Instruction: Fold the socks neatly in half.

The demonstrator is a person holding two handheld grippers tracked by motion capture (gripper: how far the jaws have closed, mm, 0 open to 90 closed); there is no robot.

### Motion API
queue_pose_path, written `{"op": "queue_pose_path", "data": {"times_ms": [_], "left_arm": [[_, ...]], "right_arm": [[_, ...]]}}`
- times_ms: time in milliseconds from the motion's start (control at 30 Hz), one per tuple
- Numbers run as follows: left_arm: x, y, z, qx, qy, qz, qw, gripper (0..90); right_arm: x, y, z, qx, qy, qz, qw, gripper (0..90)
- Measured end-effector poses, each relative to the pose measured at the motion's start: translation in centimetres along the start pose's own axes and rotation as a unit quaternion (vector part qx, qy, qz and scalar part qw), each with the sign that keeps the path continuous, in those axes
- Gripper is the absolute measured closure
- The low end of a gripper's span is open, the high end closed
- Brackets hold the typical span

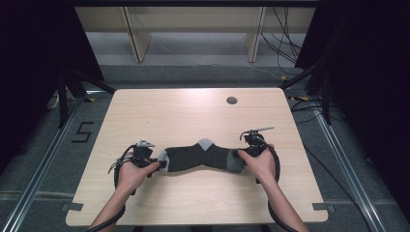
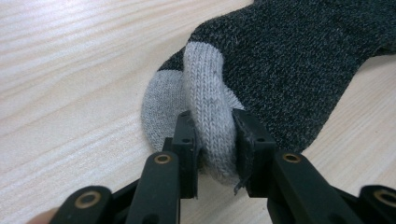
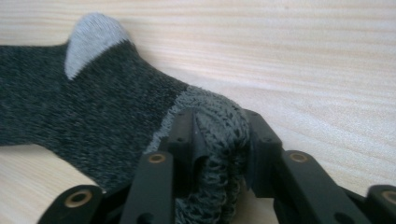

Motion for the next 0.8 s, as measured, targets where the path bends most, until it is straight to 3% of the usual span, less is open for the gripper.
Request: {"op": "queue_pose_path", "data": {"times_ms": [67,100,133,167,233,267,300,333,400,467,533,567,633,667,733,800], "left_arm": [[0.1,-0.1,0.1,0.0,0.0,-0.003,1.0,68.0],[0.2,-0.1,0.2,0.006,-0.003,-0.011,0.9999,68.0],[0.3,-0.2,0.3,0.008,-0.001,-0.016,0.9998,62.4],[0.5,-0.1,0.4,0.007,-0.001,-0.024,0.9997,62.4],[1.1,-0.1,0.6,0.007,0.007,-0.035,0.9994,53.1],[1.5,0.0,0.7,0.001,0.007,-0.052,0.9986,48.5],[2.0,0.1,0.7,0.0,0.011,-0.065,0.9978,44.0],[2.3,0.1,0.7,0.004,0.013,-0.076,0.997,40.6],[3.3,0.2,0.7,0.007,0.014,-0.099,0.995,32.7],[4.0,0.3,0.8,0.012,0.014,-0.111,0.9936,30.7],[4.4,0.3,0.8,0.022,0.016,-0.13,0.9911,28.5],[4.7,0.2,1.0,0.016,0.024,-0.126,0.9916,28.1],[4.8,0.2,1.0,0.027,0.025,-0.135,0.9902,27.7],[4.9,0.1,1.1,0.02,0.026,-0.132,0.9906,27.8],[5.0,-0.1,1.0,0.028,0.027,-0.128,0.991,28.8],[5.1,-0.2,1.2,0.021,0.026,-0.123,0.9919,29.4]], "right_arm": [[0.0,0.0,0.2,-0.009,-0.001,0.001,1.0,64.6],[0.0,0.1,-0.1,0.01,-0.006,-0.005,0.9999,62.7],[0.0,0.2,-0.1,0.023,-0.009,-0.012,0.9996,58.9],[0.0,0.2,-0.1,0.023,-0.009,-0.012,0.9996,58.9],[0.1,0.5,-0.2,0.047,-0.015,-0.027,0.9984,53.7],[0.3,0.6,-0.1,0.047,-0.021,-0.029,0.9983,51.0],[0.7,0.8,-0.2,0.071,-0.016,-0.042,0.9965,48.6],[1.0,1.0,-0.2,0.076,-0.021,-0.042,0.996,46.4],[1.7,1.2,-0.1,0.081,-0.02,-0.045,0.9955,40.5],[2.5,1.4,0.1,0.071,-0.038,-0.059,0.995,35.8],[3.1,1.5,0.3,0.066,-0.028,-0.074,0.9947,32.2],[3.3,1.5,0.4,0.059,-0.035,-0.081,0.9944,31.5],[3.5,1.4,0.2,0.077,-0.031,-0.096,0.9919,31.7],[3.7,1.3,0.1,0.081,-0.023,-0.104,0.991,32.8],[3.9,0.9,0.3,0.059,-0.023,-0.109,0.9921,36.1],[3.9,0.4,-0.2,0.06,-0.028,-0.103,0.9925,37.3]]}}
Point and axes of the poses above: each handheld gripper's, and its own axes: x roughly backward along the jaws, y roughly out of its top, z roughly to its left, the point moved 4 cm from there along -x, roughly forward along the jaws, and after that the axes turned 11 degrees about x, right-handed, at the moved point
